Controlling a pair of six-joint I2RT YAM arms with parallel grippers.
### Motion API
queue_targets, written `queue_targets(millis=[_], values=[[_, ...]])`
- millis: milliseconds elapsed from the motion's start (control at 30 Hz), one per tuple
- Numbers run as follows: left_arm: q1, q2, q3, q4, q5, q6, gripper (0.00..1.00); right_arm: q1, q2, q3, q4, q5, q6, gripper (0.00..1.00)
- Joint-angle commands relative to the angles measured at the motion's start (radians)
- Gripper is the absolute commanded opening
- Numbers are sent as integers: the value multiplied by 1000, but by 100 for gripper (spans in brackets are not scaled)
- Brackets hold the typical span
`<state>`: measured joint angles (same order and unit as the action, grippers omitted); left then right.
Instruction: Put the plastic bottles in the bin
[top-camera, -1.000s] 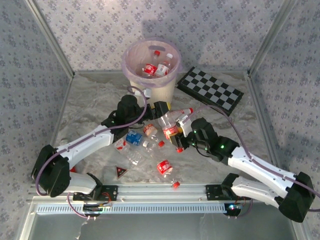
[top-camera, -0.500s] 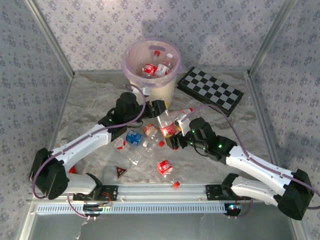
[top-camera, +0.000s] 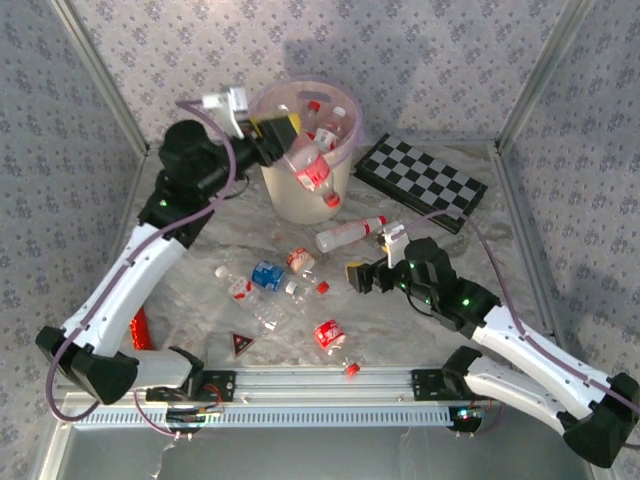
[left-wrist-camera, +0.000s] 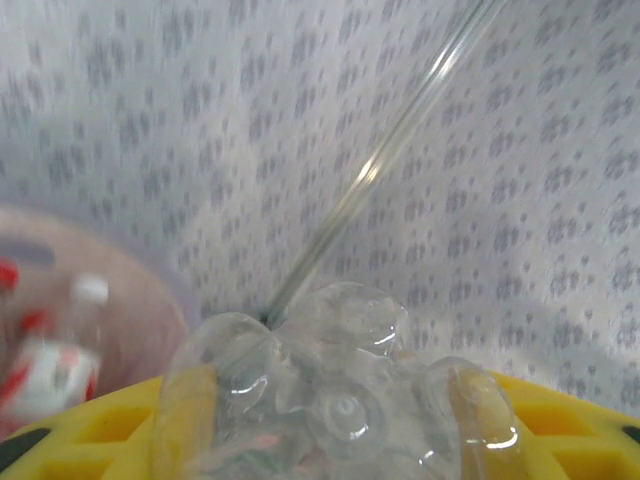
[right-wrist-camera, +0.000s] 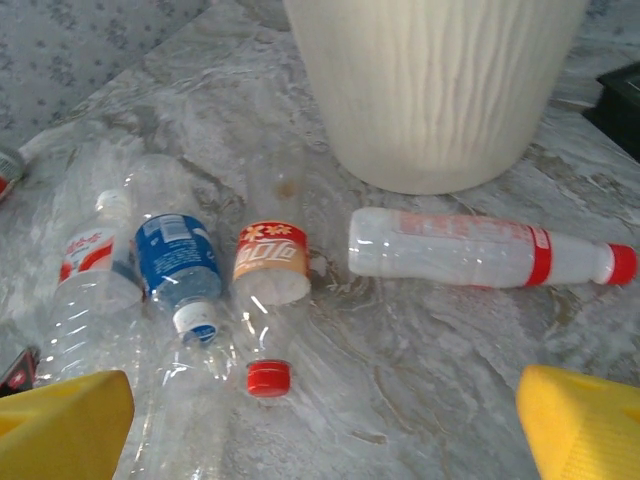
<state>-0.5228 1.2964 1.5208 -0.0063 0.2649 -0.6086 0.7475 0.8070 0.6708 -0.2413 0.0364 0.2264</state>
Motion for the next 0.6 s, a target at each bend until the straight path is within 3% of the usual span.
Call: queue_targets(millis=[0, 133, 367, 567], values=[[39, 51, 123, -26, -55, 99, 12, -37, -22, -16, -40, 41, 63, 100], [51, 127, 203, 19, -164, 241, 0, -80, -38, -11, -77, 12, 92, 100], [64, 368, 419, -21, -165, 421, 0, -86, -72, -16, -143, 37, 128, 100], [70, 623, 742, -373, -148, 644, 0, -88, -85, -14, -189, 24, 169, 100]])
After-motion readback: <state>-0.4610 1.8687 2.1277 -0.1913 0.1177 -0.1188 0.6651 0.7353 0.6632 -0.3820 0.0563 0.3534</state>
